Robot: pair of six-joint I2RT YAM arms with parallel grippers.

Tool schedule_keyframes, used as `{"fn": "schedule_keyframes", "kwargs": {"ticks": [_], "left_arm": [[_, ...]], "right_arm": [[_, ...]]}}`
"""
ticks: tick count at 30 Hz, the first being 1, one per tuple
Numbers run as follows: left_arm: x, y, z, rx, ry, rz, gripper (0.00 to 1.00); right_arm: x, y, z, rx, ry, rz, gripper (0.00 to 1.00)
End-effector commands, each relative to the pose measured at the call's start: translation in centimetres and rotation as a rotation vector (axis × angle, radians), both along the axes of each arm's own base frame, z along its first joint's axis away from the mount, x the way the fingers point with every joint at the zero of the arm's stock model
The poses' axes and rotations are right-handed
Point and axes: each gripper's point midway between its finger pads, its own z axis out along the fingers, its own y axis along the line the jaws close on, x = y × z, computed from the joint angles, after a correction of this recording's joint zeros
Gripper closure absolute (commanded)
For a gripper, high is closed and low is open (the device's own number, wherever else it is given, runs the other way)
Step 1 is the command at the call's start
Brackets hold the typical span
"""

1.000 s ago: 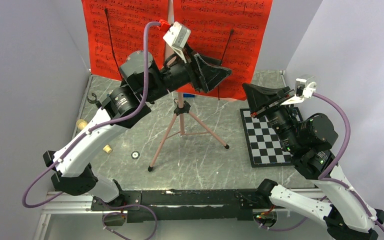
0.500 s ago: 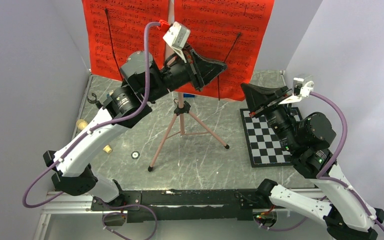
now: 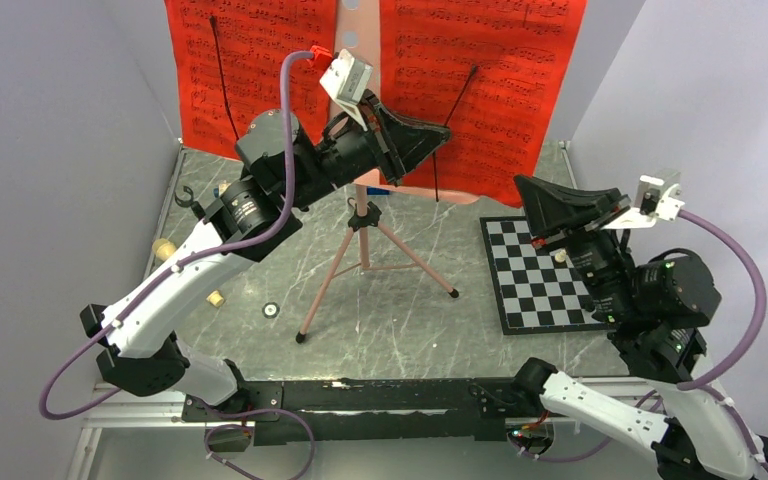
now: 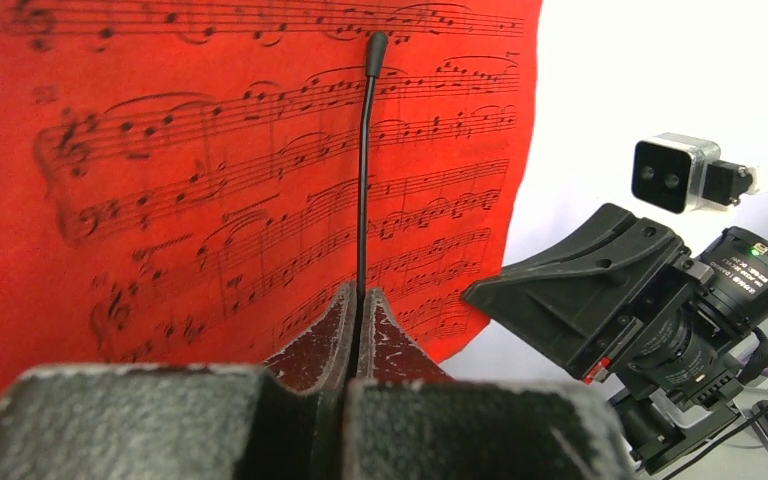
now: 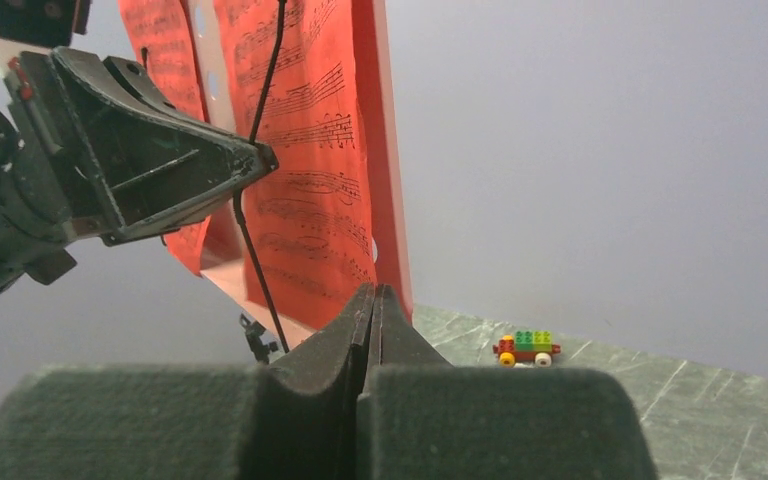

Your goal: Pack up the instrument practice props

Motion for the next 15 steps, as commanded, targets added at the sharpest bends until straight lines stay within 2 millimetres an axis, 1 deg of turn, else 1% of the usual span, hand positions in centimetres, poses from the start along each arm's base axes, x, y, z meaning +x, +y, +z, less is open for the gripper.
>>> {"fn": "schedule_keyframes", "kwargs": {"ticks": [1,3,6,7,9,10,12,15], "left_arm": [[-1.3,1.8,2.8,-0.071,-0.068,0.002,1.00],[-1.1,1.8,2.6,-0.070,-0.067,0.009,1.00],[-1.0,1.6,2.3,-0.065,-0.063,0.010,1.00],[-0.9,1.4,2.2,-0.062,-0.060,0.008,1.00],[-0.8,1.3,2.0,-0.059,-0.054,0.007,1.00],[-0.7,1.1,1.8,-0.056,-0.051,0.006,1.00],[-0.6,1.1,1.6,-0.055,-0.046,0.007,1.00],[-0.6,1.0,1.6,-0.055,-0.043,0.008,1.00]], "right_arm": [[-1.1,-1.3,0.8,0.013,-0.019,-0.007,1.00],[-1.3,-1.8,0.6,0.022,-0.021,-0.013,1.00],[-1.5,-1.8,0.4,0.020,-0.020,-0.008,1.00],[-1.5,-1.7,0.4,0.017,-0.020,-0.002,0.93],[-1.6,-1.3,0.5,0.010,-0.024,0.013,0.71],[-1.6,-1.2,0.7,0.011,-0.027,0.017,0.64],[-1.5,-1.0,0.8,0.009,-0.028,0.020,0.57],[-1.3,-1.0,1.2,0.013,-0.033,0.015,0.52]]}}
